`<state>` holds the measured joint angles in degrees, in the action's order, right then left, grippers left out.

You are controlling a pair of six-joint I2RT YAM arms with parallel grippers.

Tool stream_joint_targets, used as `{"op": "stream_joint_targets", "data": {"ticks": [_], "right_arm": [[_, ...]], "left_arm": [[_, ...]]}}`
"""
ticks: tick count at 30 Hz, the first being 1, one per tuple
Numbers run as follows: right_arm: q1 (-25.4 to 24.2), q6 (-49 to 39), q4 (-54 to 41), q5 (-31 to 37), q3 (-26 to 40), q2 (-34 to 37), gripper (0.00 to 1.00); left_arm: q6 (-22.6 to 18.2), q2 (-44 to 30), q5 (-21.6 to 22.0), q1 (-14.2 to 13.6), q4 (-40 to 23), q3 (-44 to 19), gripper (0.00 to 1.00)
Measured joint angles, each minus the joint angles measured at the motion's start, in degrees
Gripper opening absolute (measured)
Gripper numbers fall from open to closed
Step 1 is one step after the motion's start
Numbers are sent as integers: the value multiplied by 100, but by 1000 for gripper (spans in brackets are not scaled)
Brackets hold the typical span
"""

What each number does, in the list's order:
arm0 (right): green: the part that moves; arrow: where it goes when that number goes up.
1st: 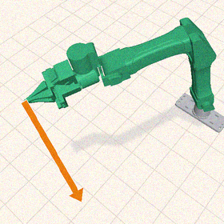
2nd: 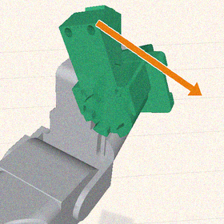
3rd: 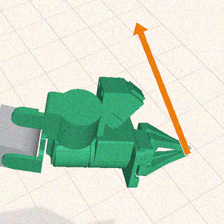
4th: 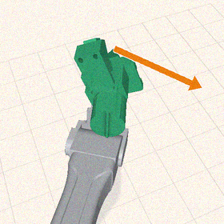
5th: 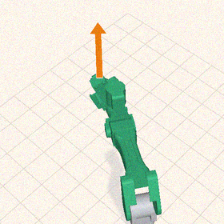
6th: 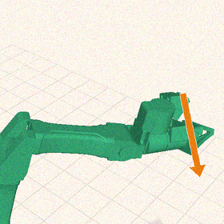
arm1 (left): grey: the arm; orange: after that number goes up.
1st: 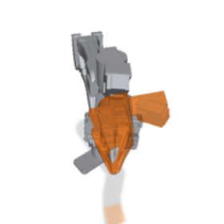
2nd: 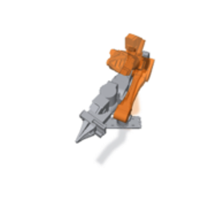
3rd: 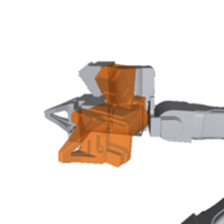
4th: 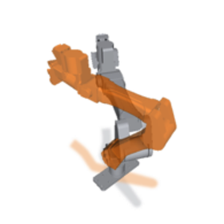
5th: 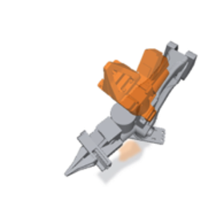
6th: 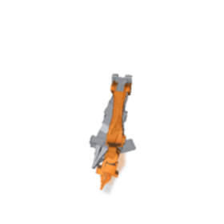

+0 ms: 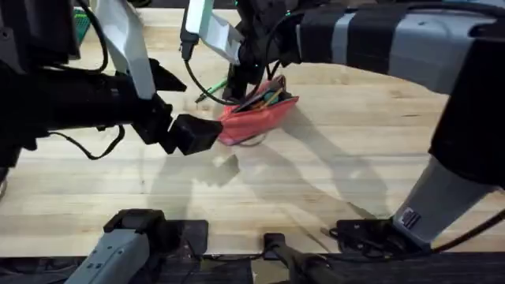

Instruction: Unzip the bag, pick up the pens from the table one at a time and place them inside, then zip the bag closed.

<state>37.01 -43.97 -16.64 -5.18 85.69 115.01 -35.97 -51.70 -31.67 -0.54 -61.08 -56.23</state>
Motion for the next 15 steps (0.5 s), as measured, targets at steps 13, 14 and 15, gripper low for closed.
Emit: {"op": "stream_joint_targets", "data": {"ticks": [13,14,15], "right_arm": [[0,-566,34,-414,4,285,996],[0,-588,41,-439,9,317,996],[0,-607,53,-471,11,340,996]], "left_arm": [[0,0,-1,0,0,0,995],[2,0,-2,0,0,0,995],[0,0,-1,0,0,0,994]]}}
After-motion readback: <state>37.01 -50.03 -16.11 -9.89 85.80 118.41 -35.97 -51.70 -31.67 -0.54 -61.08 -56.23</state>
